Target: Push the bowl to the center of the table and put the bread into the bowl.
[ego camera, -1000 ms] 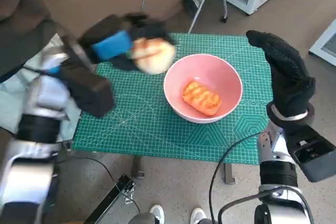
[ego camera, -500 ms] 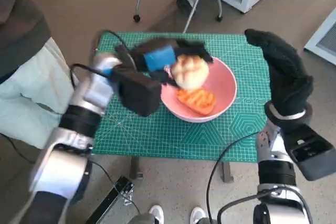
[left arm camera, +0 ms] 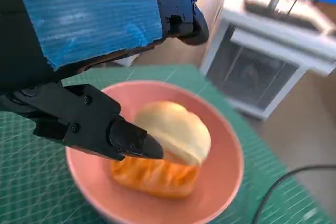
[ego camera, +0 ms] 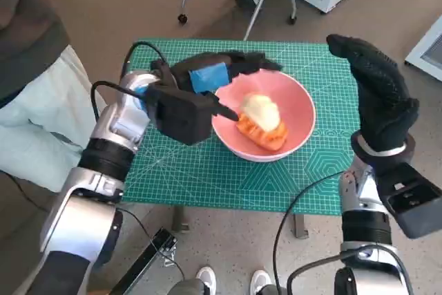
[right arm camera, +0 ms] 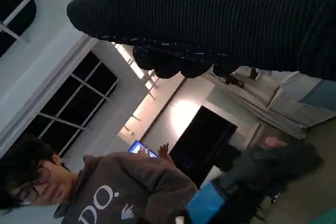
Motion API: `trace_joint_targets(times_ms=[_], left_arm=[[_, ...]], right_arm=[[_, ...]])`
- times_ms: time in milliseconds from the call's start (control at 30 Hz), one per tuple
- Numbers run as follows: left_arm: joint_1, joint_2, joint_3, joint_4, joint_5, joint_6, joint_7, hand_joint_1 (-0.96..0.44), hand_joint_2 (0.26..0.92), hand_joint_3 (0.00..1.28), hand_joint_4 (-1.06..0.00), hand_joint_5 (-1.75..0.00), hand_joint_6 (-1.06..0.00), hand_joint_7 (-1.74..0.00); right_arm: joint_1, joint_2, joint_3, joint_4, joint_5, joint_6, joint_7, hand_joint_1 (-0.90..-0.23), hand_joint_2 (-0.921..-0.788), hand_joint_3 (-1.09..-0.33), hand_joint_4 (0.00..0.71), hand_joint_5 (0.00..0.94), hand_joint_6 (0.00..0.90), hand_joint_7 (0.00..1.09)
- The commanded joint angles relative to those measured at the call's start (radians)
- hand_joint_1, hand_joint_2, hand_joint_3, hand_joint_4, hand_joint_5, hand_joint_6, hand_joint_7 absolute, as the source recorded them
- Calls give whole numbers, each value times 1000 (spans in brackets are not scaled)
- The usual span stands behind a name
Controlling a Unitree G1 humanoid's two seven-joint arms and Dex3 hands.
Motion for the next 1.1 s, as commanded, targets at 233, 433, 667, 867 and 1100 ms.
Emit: trace_joint_targets(times_ms=[233, 433, 667, 867, 1100], left_arm=[[53, -43, 155, 2, -206, -67, -9, -620, 919, 137, -193, -27, -173, -406], [128, -96, 265, -70, -322, -126, 75, -673, 921, 251, -377, -53, -339, -354], [280, -199, 329, -325, -445, -120, 174, -588, 921, 331, -422, -39, -277, -501], [408, -263, 339, -531, -505, -52, 247, -523, 921, 369, -379, -11, -72, -788], [480, -282, 348, -632, -559, 27, 257, -506, 921, 318, -368, -5, -59, -791]], right_arm=[[6, 9, -1, -9, 1, 43, -28, -572, -921, -655, 360, 4, 24, 821], [3, 16, -2, -34, -22, 64, -72, -571, -921, -657, 360, 3, 23, 819], [-2, 11, 0, -76, -96, 88, -158, -563, -921, -686, 350, 1, 7, 807], [-12, 4, 0, -104, -152, 96, -219, -529, -921, -735, 345, 0, 0, 801], [-22, 1, 8, -115, -158, 115, -237, -510, -921, -753, 344, 0, -1, 789]])
